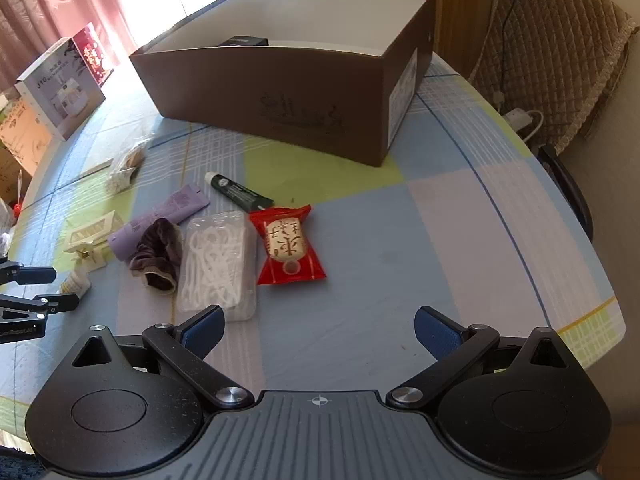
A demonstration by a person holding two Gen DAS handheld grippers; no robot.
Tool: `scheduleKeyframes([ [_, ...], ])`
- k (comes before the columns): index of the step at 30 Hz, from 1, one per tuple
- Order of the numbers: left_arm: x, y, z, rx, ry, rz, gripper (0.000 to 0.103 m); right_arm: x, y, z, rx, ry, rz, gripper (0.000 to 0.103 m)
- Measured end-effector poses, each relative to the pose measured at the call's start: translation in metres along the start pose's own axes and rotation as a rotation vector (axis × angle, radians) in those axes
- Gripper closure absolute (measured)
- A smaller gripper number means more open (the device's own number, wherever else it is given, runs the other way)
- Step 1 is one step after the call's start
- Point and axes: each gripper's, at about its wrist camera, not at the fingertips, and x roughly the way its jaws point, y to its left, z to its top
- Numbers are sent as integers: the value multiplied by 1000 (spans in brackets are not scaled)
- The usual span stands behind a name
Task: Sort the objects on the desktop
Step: 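Grasp the white pill bottle with the left tool while the right tool grasps the red snack packet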
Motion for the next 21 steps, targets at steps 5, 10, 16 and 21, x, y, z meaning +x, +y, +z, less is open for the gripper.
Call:
scheduleKeyframes([
  [5, 8, 2, 2, -2, 12, -15, 80, 3, -2, 2, -1, 1, -1, 4],
  [10, 7, 4, 0, -26, 7, -16, 80, 9, -1, 6, -36, -9, 7, 8],
  [16, 5, 15, -4, -95, 23, 7, 80, 25, 3, 14, -75, -18, 48, 36],
  [21, 1, 28, -4, -155, 25, 26, 80, 39, 5, 24, -98, -25, 88, 47],
])
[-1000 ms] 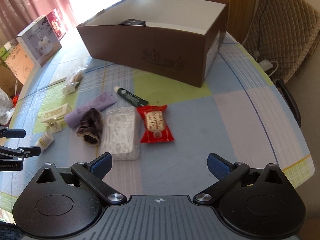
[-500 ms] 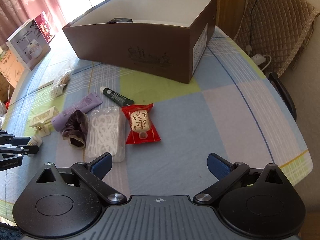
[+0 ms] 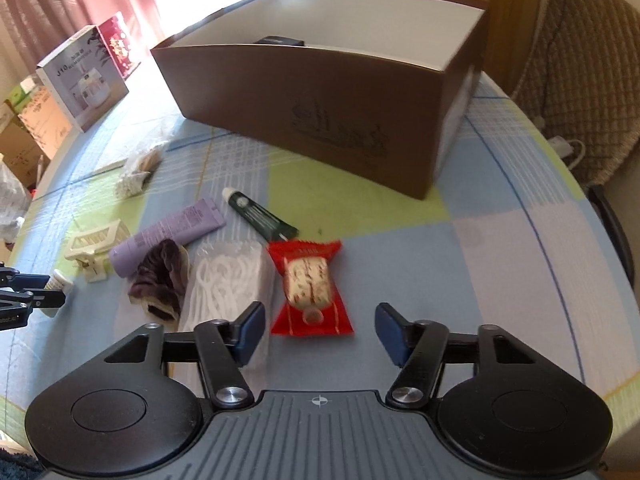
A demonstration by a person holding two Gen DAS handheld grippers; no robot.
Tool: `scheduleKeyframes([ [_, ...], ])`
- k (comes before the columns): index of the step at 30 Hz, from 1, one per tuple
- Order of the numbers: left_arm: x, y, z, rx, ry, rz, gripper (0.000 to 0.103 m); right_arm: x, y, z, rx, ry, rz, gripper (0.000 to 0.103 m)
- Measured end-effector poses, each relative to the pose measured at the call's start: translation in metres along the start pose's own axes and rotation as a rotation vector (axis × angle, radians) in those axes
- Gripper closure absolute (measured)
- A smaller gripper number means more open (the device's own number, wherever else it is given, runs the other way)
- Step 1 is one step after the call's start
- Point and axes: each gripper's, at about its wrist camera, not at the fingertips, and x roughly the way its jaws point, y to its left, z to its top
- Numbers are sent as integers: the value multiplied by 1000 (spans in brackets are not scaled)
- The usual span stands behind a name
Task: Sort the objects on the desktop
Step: 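Grasp the white pill bottle with the left tool while the right tool grasps the red snack packet, then carry both into the brown box and open both tools to release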
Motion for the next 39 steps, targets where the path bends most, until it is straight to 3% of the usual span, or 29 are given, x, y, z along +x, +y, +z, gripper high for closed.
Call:
scheduleKeyframes([
  [11, -10, 9, 7, -68, -18, 19, 80, 32, 1, 17, -76, 38, 11, 63],
  [16, -15, 8, 12, -79, -32, 23, 80, 33, 1, 17, -89, 44, 25, 78],
  [27, -30, -3, 38, -50, -92, 6, 80, 1, -5, 31, -63, 10, 28, 79],
  [39, -47, -37, 111, 35, -217, -87, 80, -46, -3, 57, -35, -86, 57, 79],
])
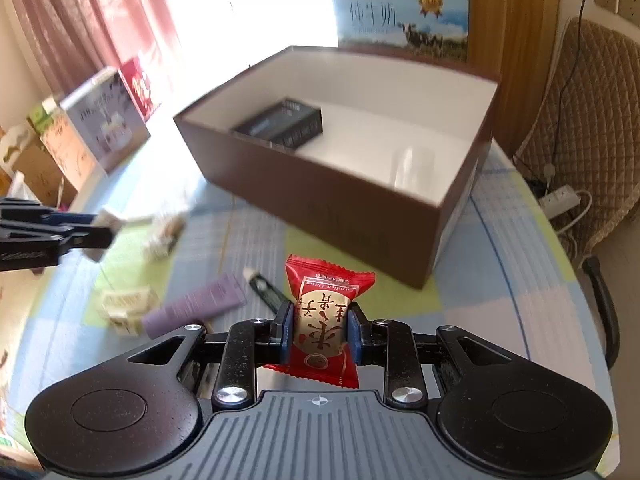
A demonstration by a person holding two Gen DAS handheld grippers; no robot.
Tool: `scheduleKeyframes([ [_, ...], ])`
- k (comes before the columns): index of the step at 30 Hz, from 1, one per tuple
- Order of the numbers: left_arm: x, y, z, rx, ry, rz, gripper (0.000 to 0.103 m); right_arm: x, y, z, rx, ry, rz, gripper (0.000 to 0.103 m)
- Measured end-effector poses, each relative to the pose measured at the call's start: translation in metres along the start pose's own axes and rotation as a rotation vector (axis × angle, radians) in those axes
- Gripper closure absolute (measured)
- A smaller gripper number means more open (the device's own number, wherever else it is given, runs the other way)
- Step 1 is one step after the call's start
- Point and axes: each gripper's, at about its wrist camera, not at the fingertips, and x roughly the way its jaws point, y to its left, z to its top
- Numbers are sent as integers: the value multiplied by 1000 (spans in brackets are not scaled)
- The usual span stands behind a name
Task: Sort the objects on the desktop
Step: 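Carry both into the brown box and open both tools to release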
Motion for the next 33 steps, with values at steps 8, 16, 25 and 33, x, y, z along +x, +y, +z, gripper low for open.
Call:
scheduleKeyframes([
  [8, 6, -28, 64, 62, -94, -70, 80, -14, -3, 39, 9, -98, 11, 79],
  [16, 33, -44, 121, 102, -129, -85, 80, -2, -15, 85, 25, -147, -15, 79],
  [25, 87, -48, 161, 115, -68, -93, 80, 40, -29, 122, 57, -121, -59, 79],
  [33, 133, -46, 174, 139, 12, -98, 80, 80, -40, 132, 73, -54, -90, 79],
])
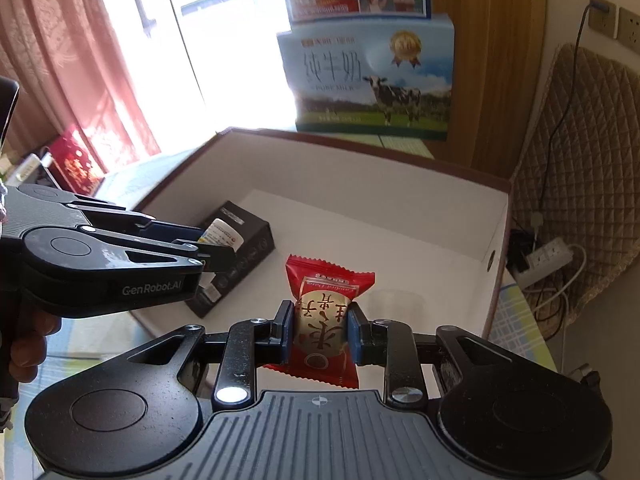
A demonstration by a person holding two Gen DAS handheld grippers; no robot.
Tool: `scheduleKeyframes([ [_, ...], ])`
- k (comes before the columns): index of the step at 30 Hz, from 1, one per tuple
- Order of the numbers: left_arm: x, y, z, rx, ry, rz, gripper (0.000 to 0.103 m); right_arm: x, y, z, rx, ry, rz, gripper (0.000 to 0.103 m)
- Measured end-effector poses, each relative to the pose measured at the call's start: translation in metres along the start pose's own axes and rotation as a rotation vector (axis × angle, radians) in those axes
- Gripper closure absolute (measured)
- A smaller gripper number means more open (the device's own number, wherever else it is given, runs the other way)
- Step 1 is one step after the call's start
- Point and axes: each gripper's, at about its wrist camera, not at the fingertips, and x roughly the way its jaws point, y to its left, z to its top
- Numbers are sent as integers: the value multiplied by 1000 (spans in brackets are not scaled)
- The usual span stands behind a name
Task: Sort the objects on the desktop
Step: 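Carry both into the brown box and open both tools to release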
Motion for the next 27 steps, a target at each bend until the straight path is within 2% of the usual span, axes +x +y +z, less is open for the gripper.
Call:
scheduleKeyframes([
  [15, 74, 10, 6, 50, 169, -36, 80, 54, -10, 4, 11, 115, -54, 79],
  [27, 91, 16, 3, 97, 222, -42, 81, 72, -16, 4, 45, 172, -65, 79],
])
